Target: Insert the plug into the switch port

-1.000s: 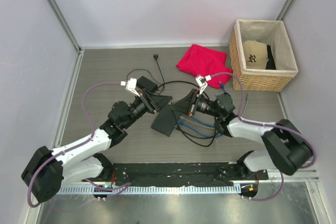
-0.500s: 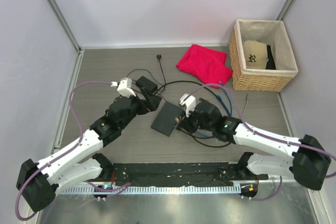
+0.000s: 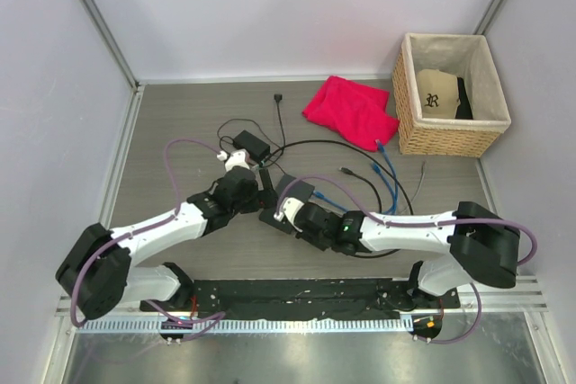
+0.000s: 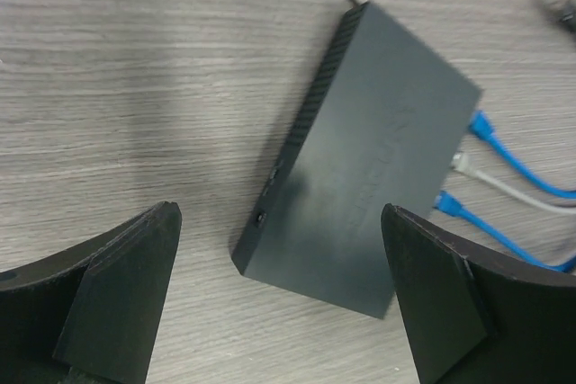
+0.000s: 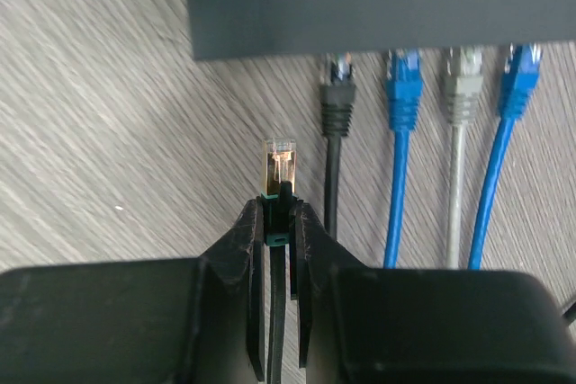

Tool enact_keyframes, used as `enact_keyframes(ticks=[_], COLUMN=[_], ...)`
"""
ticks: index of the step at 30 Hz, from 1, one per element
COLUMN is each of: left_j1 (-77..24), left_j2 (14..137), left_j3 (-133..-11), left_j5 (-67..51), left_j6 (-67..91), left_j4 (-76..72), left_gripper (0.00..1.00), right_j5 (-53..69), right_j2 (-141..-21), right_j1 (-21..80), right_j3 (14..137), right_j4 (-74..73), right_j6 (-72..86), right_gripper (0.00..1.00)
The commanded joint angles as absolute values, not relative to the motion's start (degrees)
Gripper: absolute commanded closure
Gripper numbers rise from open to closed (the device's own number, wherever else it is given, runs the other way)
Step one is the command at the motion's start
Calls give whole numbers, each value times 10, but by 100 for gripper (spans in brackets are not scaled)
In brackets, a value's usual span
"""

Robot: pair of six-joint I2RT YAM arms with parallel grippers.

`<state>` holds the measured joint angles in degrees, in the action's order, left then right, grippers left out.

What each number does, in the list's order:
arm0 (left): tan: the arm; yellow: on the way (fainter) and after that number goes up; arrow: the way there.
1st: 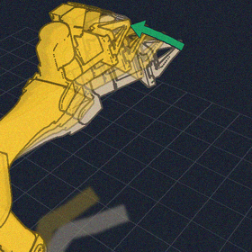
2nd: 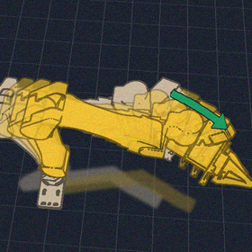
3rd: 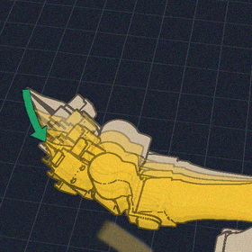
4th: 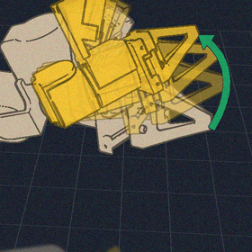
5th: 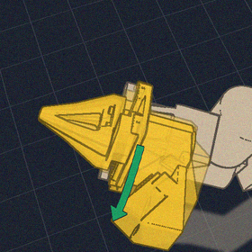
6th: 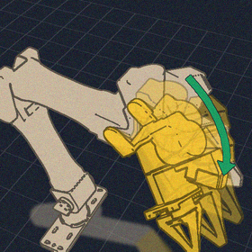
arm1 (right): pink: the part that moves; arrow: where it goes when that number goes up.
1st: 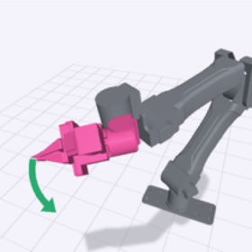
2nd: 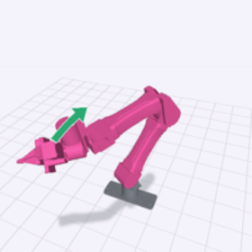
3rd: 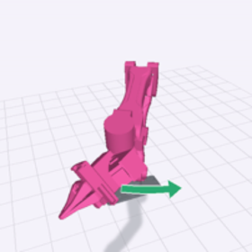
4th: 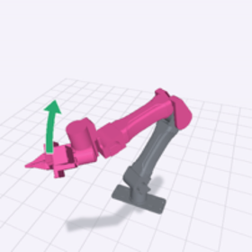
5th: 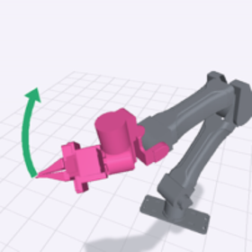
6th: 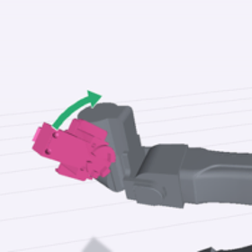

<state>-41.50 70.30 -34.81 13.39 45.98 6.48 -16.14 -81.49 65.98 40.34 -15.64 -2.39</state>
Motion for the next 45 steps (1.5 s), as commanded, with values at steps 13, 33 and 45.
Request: enact_keyframes(ticks=[13, 33, 45], left_j1=[-396, -389, -389], left_j2=[795, 844, 838], left_j3=[-323, -298, -298], left_j5=[49, 4, -16], left_j6=[454, 490, 485], left_j4=[-69, -92, -80], left_gripper=[16, 48, 48], right_j5=[-152, -186, -209], right_j2=[-870, -890, -896], right_j1=[669, 669, 669], right_j3=[451, 461, 468], right_j4=[-98, -75, -81], right_j6=[-1, 8, 9], right_gripper=[99, 99, 99])
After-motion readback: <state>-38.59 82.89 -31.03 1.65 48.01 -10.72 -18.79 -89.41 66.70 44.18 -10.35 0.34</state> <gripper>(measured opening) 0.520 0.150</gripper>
